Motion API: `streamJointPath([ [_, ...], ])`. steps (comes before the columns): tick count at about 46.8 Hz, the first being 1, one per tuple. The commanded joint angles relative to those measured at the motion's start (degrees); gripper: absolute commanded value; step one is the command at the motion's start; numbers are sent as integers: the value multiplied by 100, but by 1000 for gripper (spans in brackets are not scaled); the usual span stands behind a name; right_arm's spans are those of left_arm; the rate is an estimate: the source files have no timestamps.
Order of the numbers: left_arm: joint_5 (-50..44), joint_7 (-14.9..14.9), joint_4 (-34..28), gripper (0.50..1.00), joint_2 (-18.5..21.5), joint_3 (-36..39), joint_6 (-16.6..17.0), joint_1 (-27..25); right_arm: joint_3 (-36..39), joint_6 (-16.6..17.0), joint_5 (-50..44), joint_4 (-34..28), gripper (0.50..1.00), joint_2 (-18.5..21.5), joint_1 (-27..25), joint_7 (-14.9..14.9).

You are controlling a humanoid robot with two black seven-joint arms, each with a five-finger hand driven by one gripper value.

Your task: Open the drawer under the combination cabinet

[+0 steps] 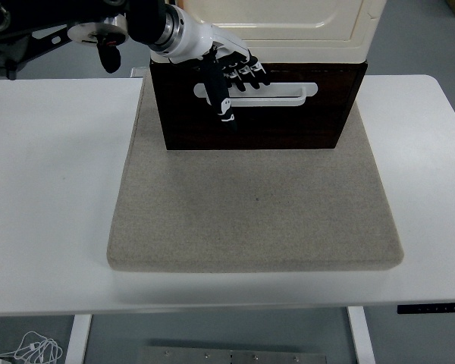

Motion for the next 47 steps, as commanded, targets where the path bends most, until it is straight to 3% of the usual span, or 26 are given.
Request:
streamJointPath([
  [1, 0, 0, 24, 1000, 0, 0, -1, -1, 0, 0, 0, 0, 926, 0, 0, 0],
  [12, 0, 0, 32, 1000, -175, 0, -1, 8, 0, 0, 0, 0, 926, 0, 0, 0],
  [39, 0, 0, 103, 1000, -184, 0, 25, 8, 0, 0, 0, 0, 926, 0, 0, 0],
  [47, 9, 0, 270, 1000, -386, 9, 25, 43, 0, 0, 0, 0, 926, 0, 0, 0],
])
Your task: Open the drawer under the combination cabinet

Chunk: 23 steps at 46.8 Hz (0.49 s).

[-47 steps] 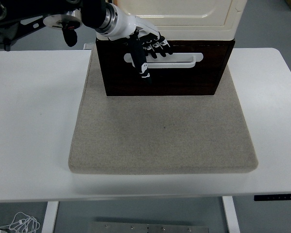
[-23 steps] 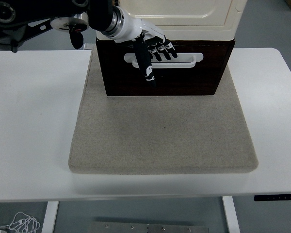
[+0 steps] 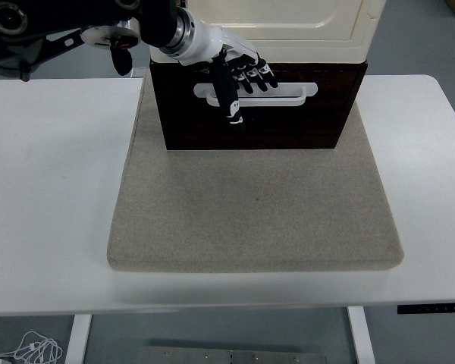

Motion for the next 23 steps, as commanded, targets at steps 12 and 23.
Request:
streamJointPath([
  [12, 5, 0, 81, 1000, -100, 0, 9, 53, 0, 0, 0, 0, 926, 0, -1, 0],
  [23, 5, 0, 178, 1000, -100, 0, 9, 44, 0, 0, 0, 0, 926, 0, -1, 0],
])
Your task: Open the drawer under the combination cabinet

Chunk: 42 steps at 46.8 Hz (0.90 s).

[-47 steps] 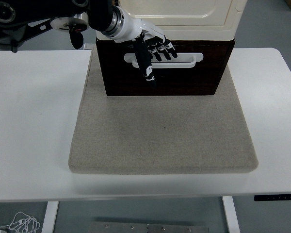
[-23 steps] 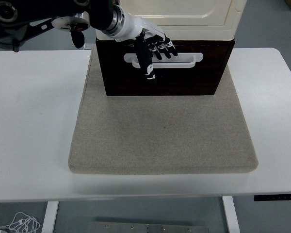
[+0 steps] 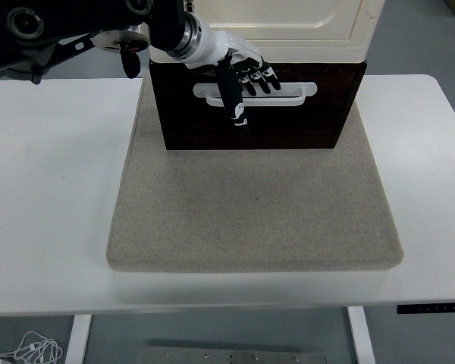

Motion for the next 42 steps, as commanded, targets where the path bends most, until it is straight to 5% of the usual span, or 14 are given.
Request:
streamJointPath([
  [1, 0, 0, 14, 1000, -6, 5, -1, -5, 0, 0, 0, 0, 926, 0, 0, 0],
  [42, 88, 0, 277, 1000, -217, 5, 8, 82, 0, 0, 0, 0, 926, 0, 0, 0],
])
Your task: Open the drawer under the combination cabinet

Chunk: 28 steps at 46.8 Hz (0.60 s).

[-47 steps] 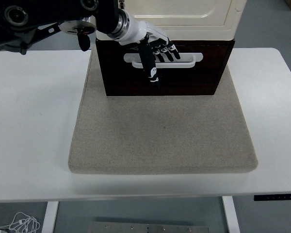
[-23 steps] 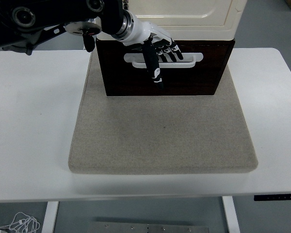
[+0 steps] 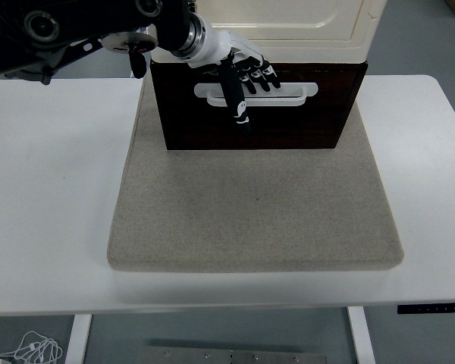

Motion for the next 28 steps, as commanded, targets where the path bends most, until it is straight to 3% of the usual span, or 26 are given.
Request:
streamJointPath([
  [1, 0, 0, -9, 1000, -8, 0, -1, 0, 0, 0, 0, 0, 926, 0, 0, 0],
  [28, 27, 0, 53, 1000, -175, 0, -1, 9, 0, 0, 0, 0, 926, 0, 0, 0],
])
